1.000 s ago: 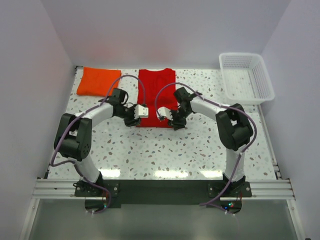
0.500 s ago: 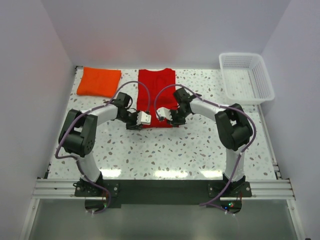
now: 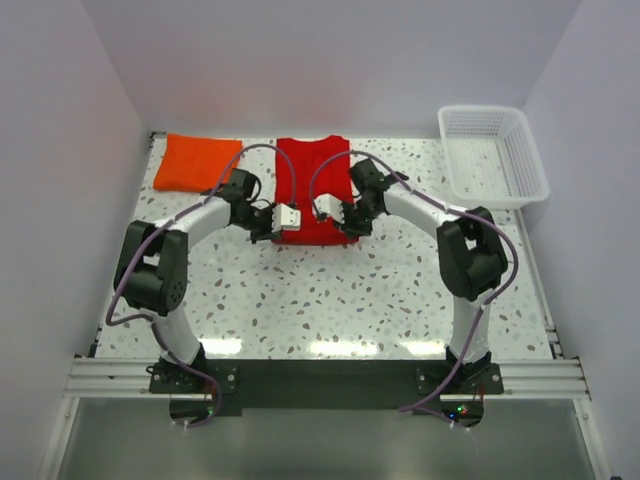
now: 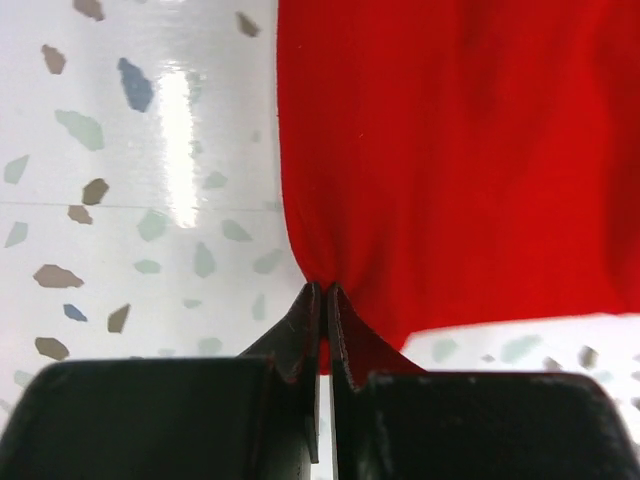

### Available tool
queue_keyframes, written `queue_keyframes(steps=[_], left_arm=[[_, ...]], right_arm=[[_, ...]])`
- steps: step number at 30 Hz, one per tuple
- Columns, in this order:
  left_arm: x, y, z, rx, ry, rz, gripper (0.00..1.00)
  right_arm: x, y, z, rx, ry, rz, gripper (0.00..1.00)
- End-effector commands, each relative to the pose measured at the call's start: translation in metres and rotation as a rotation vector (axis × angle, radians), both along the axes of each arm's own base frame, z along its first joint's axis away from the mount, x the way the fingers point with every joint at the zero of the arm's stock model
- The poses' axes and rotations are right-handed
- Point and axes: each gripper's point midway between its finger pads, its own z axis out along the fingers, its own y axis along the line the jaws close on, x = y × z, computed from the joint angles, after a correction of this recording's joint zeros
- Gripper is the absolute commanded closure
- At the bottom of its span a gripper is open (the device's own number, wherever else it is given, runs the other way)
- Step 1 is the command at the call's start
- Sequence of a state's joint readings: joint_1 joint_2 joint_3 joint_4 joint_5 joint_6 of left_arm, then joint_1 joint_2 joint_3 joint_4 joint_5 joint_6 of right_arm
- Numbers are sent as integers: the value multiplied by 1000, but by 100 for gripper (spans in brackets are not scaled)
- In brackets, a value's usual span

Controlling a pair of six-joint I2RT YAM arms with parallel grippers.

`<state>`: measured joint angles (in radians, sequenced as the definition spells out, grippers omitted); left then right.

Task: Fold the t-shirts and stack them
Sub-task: Fold the tshirt

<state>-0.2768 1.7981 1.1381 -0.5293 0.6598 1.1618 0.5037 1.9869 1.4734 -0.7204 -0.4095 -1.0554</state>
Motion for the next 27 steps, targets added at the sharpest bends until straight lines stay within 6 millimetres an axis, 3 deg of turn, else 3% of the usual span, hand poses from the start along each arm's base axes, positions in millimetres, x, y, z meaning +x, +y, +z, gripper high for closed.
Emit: queue_keyframes(steps=[1,7,10,12,13,17,21,24,27], left_arm=[[22,-2,54,-74,-75,54,100],[23,-2,78,-105,-105,79,100],[8,-3,85,-107,-112,66,100],[-12,-5,79,-91,-101,26,100],[-30,-5,79,-89,-88,10,100],[-81,-11,80,-93,-56,-50,100],[-140,-17,91,-123,25,-99,100],[-166,-12,114,-160,32,-100,100],[-167,-11,135,-168,8,-96,100]], right_arm=[[23,-6,50,47,-63,-57,100],[21,-9,73,66,-82,-51,100],[2,-11,75,75,-45,-52,100],[-11,-14,84,87,-51,-39,100],[-30,-17,78,75,-11,-7,100],[-81,-22,86,82,79,47,100],[-133,-28,112,121,132,82,100],[-169,-33,130,142,203,97,100],[-172,-32,146,158,199,95,100]])
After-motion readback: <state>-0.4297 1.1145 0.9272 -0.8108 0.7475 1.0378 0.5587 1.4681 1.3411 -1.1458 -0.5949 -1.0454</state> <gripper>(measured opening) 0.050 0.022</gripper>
